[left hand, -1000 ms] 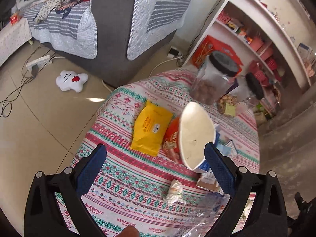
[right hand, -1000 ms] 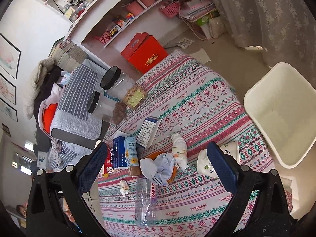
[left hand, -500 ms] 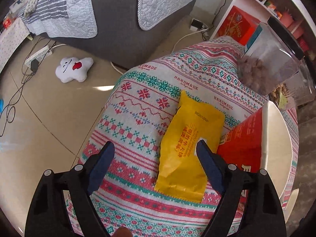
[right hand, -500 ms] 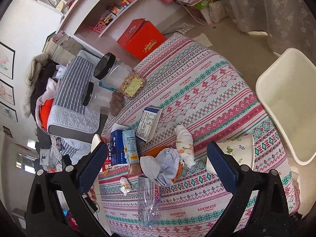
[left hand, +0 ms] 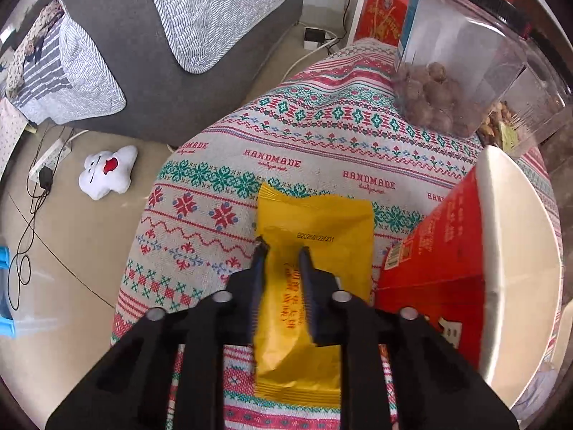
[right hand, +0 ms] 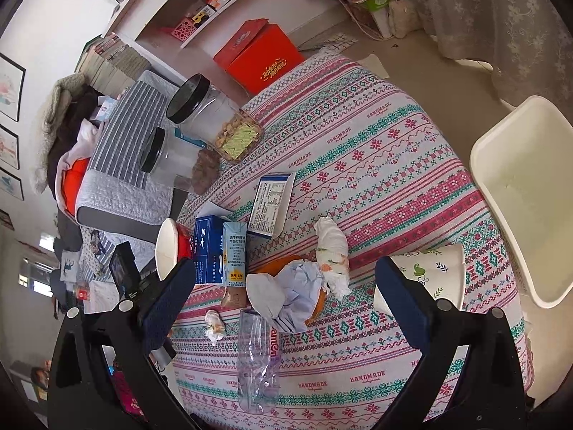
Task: Collect trash
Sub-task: 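Lift the yellow packet with left gripper while right gripper grasps the white paper bowl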
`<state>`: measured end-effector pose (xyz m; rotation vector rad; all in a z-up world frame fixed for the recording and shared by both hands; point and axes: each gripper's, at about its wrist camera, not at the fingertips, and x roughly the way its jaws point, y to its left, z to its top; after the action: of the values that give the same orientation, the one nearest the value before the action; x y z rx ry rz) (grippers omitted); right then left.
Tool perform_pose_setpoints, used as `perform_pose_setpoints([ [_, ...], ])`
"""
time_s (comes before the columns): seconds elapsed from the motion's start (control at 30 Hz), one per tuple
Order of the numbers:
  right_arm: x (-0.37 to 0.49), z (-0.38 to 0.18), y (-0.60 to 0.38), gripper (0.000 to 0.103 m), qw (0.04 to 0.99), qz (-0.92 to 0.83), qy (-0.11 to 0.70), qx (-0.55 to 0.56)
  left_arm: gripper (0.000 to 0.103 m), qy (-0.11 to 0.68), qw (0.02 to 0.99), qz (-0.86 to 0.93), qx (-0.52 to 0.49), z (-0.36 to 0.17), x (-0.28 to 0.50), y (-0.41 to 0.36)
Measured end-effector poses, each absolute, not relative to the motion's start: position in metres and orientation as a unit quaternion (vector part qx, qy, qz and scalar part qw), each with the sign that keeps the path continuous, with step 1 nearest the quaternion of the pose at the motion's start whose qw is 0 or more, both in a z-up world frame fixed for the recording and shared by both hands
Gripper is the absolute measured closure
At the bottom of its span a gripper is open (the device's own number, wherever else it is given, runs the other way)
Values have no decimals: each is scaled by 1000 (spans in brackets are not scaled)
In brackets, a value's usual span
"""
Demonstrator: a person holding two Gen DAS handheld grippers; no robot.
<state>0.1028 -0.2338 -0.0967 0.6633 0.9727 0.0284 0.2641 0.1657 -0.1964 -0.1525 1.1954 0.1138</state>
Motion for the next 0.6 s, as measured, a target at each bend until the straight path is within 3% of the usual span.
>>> perform_pose_setpoints([
  [0.07, 104, -96, -229, 7, 835, 17, 456, 307, 100, 556, 824, 48, -97, -187, 254, 173],
  [0.23, 114, -90, -190, 7, 848, 61, 454, 267, 100, 502, 849, 58, -154, -129, 216, 196],
  [0.47, 162, -89, -89, 7, 849, 122, 490, 155, 100, 347, 909, 50, -224, -8, 126, 205],
  [0.6, 200, -90, -30, 7, 845, 127, 507, 113, 100, 275, 929, 43, -242, 30, 97, 216],
])
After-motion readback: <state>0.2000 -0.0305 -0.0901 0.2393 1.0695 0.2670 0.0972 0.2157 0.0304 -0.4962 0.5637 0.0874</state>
